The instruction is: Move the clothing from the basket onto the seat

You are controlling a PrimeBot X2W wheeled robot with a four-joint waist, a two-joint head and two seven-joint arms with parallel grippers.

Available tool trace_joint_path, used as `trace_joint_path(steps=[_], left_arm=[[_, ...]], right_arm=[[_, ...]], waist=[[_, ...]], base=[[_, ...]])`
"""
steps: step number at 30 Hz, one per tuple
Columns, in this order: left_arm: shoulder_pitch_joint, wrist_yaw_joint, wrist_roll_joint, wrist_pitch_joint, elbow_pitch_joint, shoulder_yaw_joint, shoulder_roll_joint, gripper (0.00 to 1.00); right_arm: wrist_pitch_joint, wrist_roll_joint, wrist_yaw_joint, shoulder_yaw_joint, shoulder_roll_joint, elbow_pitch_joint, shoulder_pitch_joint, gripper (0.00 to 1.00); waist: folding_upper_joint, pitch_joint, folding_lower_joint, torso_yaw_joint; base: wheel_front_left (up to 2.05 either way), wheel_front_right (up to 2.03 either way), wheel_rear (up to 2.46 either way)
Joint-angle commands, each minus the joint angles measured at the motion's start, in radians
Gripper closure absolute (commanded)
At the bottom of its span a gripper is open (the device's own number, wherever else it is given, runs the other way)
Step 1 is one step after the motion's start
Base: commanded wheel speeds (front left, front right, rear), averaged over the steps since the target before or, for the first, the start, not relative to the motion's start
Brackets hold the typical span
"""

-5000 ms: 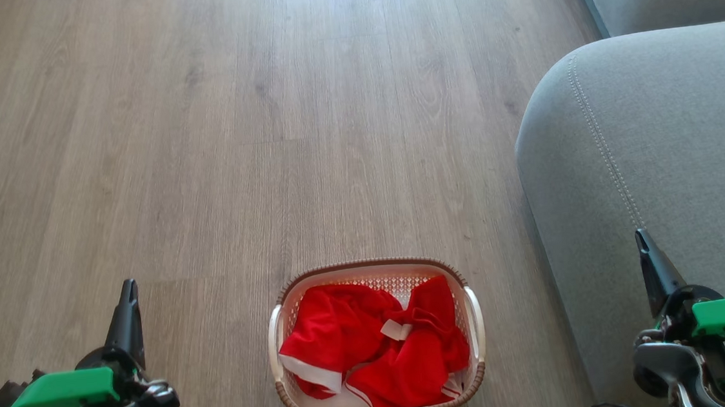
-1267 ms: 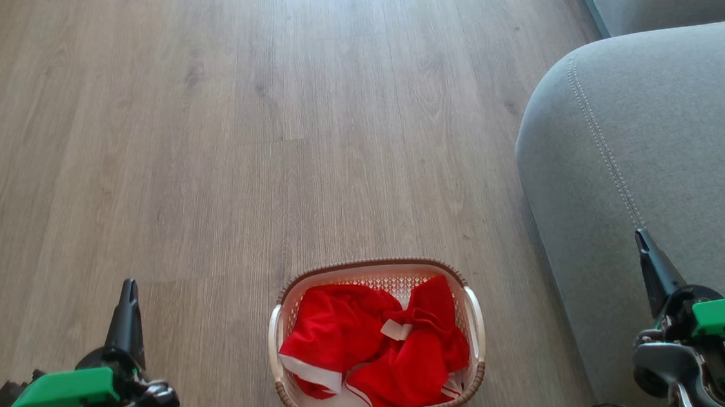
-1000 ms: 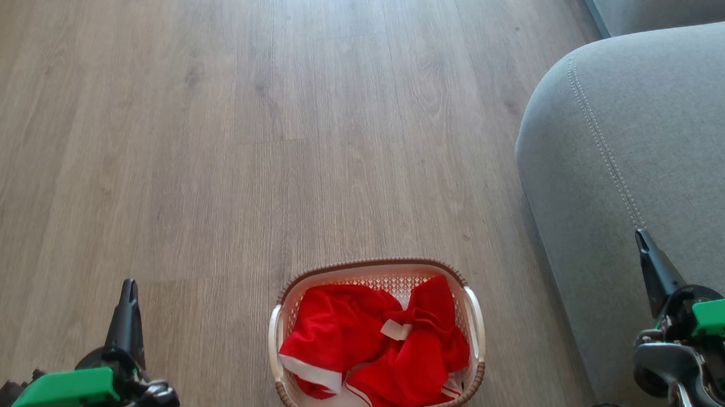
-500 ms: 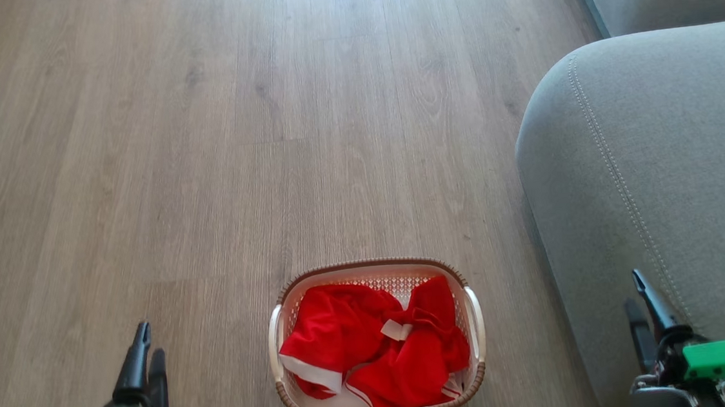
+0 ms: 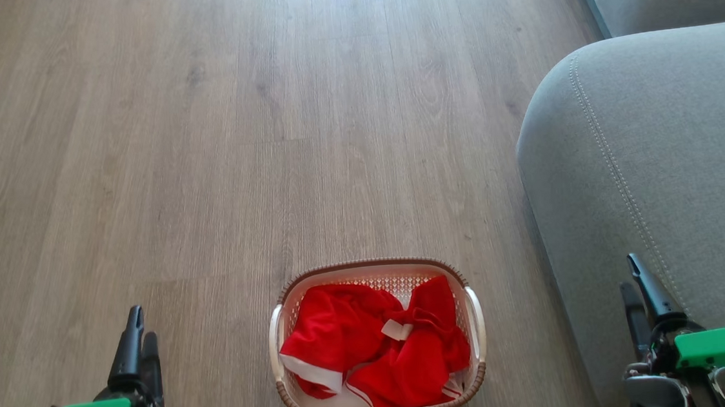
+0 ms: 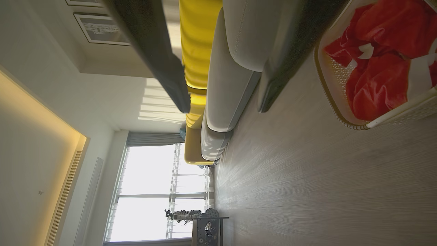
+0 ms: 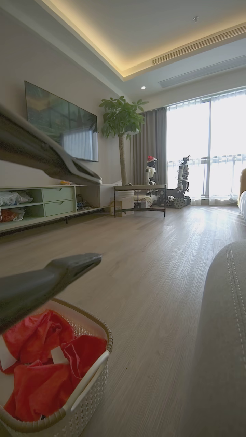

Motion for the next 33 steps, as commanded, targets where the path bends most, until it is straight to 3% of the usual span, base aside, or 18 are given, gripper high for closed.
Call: trace_joint_path(steps=[1,10,22,33], left_arm=[[-0.043,0.000,0.015,-0.010,-0.047,-0.003,0.013,0.00],[-0.048,0.000,0.062,-0.043,-0.079,-0.018,0.023,0.00],[-0.056,0.004,0.201,-0.086,-0.112,-0.050,0.045,0.00],[-0.055,0.005,0.422,-0.128,-0.158,-0.072,0.062,0.00]], right_arm=[[-0.012,-0.011,0.002,0.012,-0.002,-0.048,-0.040,0.00],[-0.042,-0.056,0.002,0.029,-0.003,-0.092,-0.042,0.00],[-0.079,-0.192,0.003,0.055,-0.008,-0.141,-0.042,0.00],[-0.120,-0.374,0.004,0.100,-0.025,-0.182,-0.043,0.00]], waist=[[0.0000,0.000,0.0000,0.000],[0.0000,0.000,0.0000,0.001],[0.0000,-0.001,0.0000,0.000],[0.0000,-0.001,0.0000,-0.001]], base=[[0.00,0.00,0.00],[0.00,0.00,0.00],[0.00,0.00,0.00],[0.00,0.00,0.00]])
